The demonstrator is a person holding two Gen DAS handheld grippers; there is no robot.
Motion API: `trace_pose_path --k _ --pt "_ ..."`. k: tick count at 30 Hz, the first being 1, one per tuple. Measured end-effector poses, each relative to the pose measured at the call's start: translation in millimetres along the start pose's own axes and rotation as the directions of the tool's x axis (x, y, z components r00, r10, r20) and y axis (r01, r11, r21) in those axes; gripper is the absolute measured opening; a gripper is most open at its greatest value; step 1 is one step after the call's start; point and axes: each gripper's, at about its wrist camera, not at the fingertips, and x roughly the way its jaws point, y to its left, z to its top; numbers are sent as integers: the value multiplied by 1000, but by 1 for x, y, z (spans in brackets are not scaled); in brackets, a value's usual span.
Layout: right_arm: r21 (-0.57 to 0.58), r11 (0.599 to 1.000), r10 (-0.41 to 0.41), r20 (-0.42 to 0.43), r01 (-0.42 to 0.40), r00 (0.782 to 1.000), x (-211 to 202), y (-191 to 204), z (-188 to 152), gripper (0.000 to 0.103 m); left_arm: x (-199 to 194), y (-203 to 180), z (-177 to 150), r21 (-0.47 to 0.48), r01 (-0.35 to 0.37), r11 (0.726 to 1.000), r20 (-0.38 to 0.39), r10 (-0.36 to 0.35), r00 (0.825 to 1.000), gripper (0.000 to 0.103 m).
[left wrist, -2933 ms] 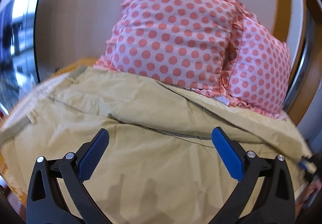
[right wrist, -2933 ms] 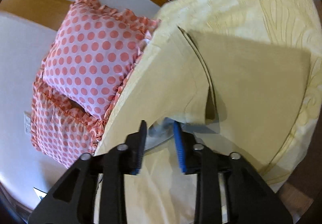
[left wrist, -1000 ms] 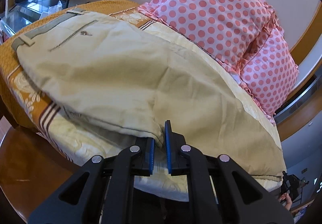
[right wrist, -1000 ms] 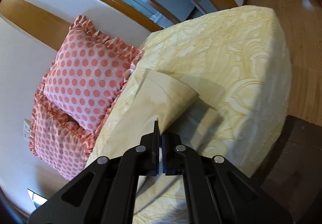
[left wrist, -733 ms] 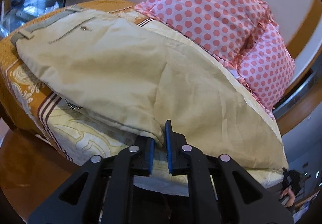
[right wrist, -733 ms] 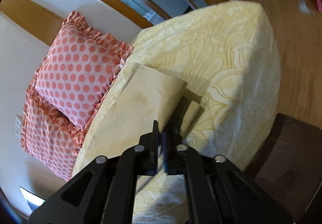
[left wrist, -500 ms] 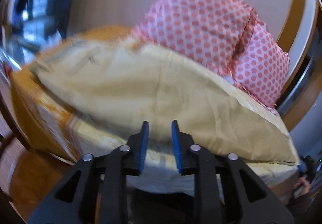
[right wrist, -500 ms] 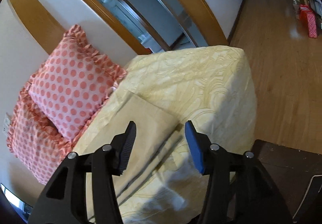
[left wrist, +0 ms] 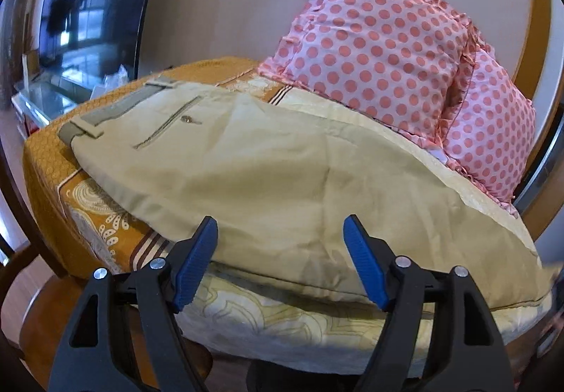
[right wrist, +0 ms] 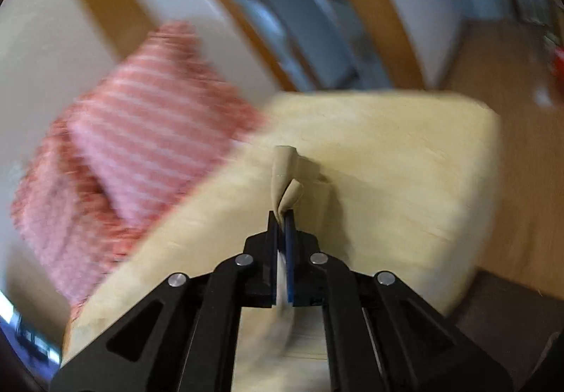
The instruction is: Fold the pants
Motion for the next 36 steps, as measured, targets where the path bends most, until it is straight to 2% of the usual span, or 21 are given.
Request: trace_pose_path --k 2,3,5,7,8,9,10,12,13,14,15,17,18,19,20,21,23,24,27,31,36 --pt "-68 987 146 -9 -146 989 -1 52 1 3 -1 2 -1 -13 13 1000 9 -13 1000 79" --pt "-99 967 233 -33 -236 972 0 82 -3 3 -2 3 -1 -24 19 1000 12 -19 1000 80" --pt "-191 879 414 -148 -437 898 3 159 -30 3 -7 9 0 -74 48 996 22 -47 999 80" --pt "-232 764 527 -314 -602 790 10 223 -77 3 -15 19 3 -126 64 990 38 -60 997 80" --pt "-240 717 547 -389 -655 741 14 245 -101 3 -18 23 4 -141 56 988 47 -50 998 80" --pt "-244 683 548 -452 -688 704 18 262 -123 3 -20 27 6 -152 41 987 56 -33 998 80" --pt "-250 644 525 -543 -723 655 25 282 -158 3 -23 32 7 -161 25 987 64 -15 998 80" --pt "-287 587 431 -680 -757 593 36 306 -219 3 -27 50 10 -199 -13 980 66 26 997 80" --pt "-300 569 383 -727 -765 570 39 311 -239 5 -28 56 11 -213 -18 977 62 32 998 80" --pt "-304 545 333 -777 -781 534 40 315 -259 6 -29 66 12 -237 -22 971 56 36 998 80" --pt "-332 525 301 -789 -784 536 37 316 -272 18 -30 74 13 -254 -24 967 52 38 998 80" --pt "-375 473 327 -765 -797 555 21 314 -275 37 -31 88 15 -273 -34 961 51 50 997 80" --pt "-395 458 346 -746 -796 569 15 314 -272 60 -32 94 17 -284 -35 958 52 52 997 80" --pt "-424 455 371 -709 -783 600 9 313 -266 79 -31 100 18 -297 -31 954 53 48 997 80" --pt "-436 450 381 -695 -779 609 8 311 -265 80 -30 104 20 -307 -26 951 52 44 998 80" --pt "-430 449 359 -716 -784 599 13 310 -267 80 -28 108 21 -318 -20 948 50 38 998 80" --pt "-404 473 319 -750 -783 579 25 308 -276 80 -21 116 26 -345 -12 938 44 29 999 80" --pt "-396 473 342 -741 -787 578 22 306 -277 80 -19 118 28 -352 -10 936 44 27 999 80" --pt "-414 456 343 -735 -788 585 17 300 -280 81 -13 126 35 -370 -26 929 52 48 997 80" --pt "-401 444 359 -740 -801 569 19 303 -282 83 1 138 43 -396 -75 915 23 92 996 79" --pt "-402 424 374 -738 -812 561 20 305 -285 87 9 140 47 -411 -63 909 30 82 996 80"
